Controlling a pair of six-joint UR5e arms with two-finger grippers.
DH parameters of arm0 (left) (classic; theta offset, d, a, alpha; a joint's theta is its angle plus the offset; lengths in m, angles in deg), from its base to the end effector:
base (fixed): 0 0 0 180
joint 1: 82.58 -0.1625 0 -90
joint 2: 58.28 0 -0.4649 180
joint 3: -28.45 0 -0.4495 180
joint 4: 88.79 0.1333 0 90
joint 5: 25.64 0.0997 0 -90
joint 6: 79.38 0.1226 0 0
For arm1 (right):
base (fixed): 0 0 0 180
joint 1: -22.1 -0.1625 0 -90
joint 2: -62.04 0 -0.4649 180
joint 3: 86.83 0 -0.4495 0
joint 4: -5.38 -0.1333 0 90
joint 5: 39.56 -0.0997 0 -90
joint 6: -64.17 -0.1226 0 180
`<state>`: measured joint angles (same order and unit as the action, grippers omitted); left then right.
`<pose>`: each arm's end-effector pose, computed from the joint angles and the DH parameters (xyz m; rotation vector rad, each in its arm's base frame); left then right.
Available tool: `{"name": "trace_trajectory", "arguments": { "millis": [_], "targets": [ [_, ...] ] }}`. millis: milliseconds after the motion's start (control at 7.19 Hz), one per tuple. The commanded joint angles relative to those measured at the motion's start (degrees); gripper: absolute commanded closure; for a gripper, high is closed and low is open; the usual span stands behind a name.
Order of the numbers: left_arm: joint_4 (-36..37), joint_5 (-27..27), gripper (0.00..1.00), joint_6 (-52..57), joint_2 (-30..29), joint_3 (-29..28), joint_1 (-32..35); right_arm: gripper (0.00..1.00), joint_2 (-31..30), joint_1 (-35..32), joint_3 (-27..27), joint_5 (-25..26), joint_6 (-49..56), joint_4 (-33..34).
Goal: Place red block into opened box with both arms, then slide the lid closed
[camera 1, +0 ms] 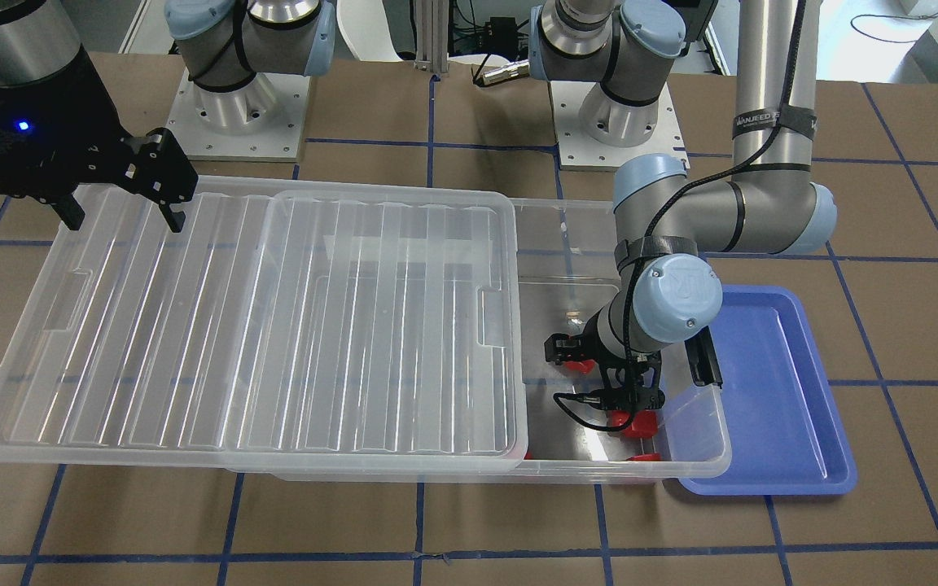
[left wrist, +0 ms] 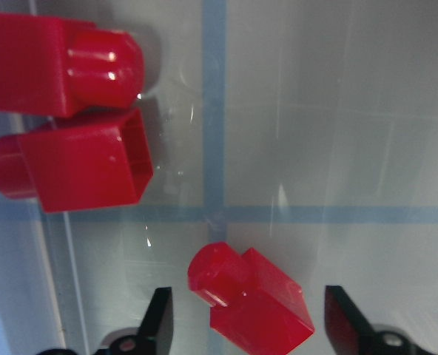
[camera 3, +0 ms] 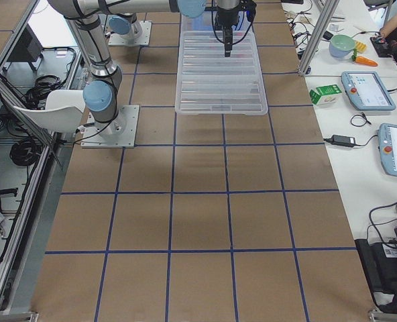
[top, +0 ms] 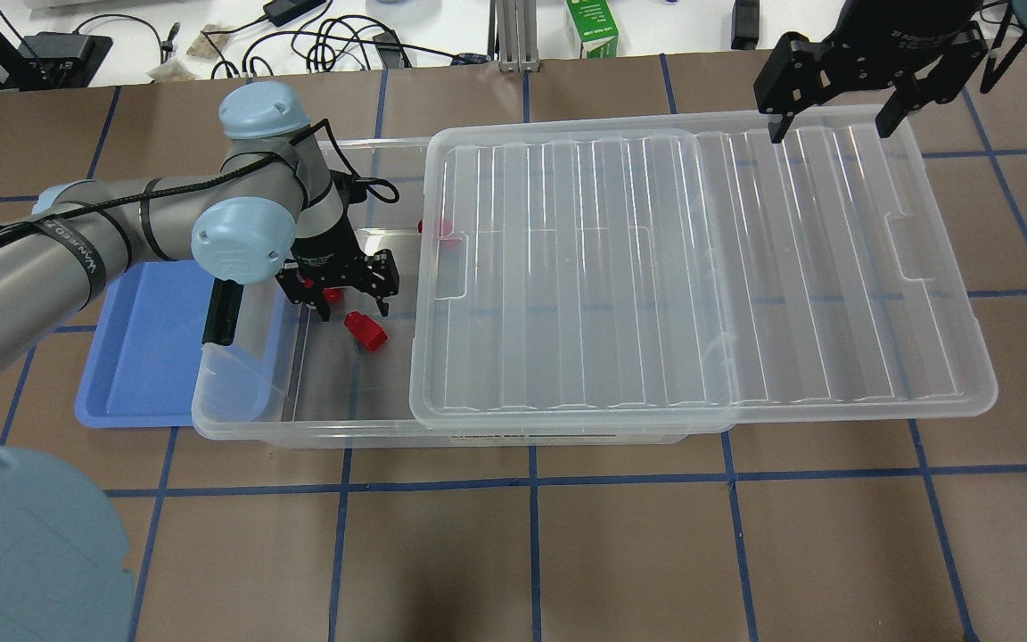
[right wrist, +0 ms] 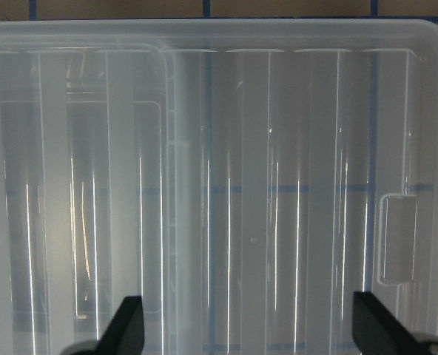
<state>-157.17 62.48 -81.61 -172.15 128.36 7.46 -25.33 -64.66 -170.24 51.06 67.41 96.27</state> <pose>-0.1378 -0.6333 0.1969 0.0646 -3.0949 -0.3307 0.0990 -0.5860 0.5442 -0.0007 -3.1233 0.1311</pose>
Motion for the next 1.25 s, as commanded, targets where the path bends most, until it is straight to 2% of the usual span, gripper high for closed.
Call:
{"name": "trace_trajectory", "arguments": {
  "millis": [0,278,557,835,1113],
  "targets": [
    [-2.09,-0.14,0.04,0.03,2.68,-2.07,-0.65,0.0,0.0,0.53,-0.08,1.14,0.55,-0.11],
    [-9.72,0.39,0.0,0.03,5.4,-7.51,-0.57,0.0,-0.44,3.94,-0.08,1.06,5.17,-1.32],
    [-15.51,0.56,0.0,0.12,9.61,-10.42,-0.65,0.0,-1.05,9.99,-0.08,2.19,16.57,-2.57],
    [-16.69,1.35,0.0,0.74,13.92,-9.56,-0.57,0.0,-1.58,17.98,-0.61,3.43,27.56,-2.65],
    [-20.72,2.75,0.0,1.08,17.62,-9.12,-0.05,0.0,-0.45,25.03,-2.1,2.91,33.92,-1.78]
  ]
}}
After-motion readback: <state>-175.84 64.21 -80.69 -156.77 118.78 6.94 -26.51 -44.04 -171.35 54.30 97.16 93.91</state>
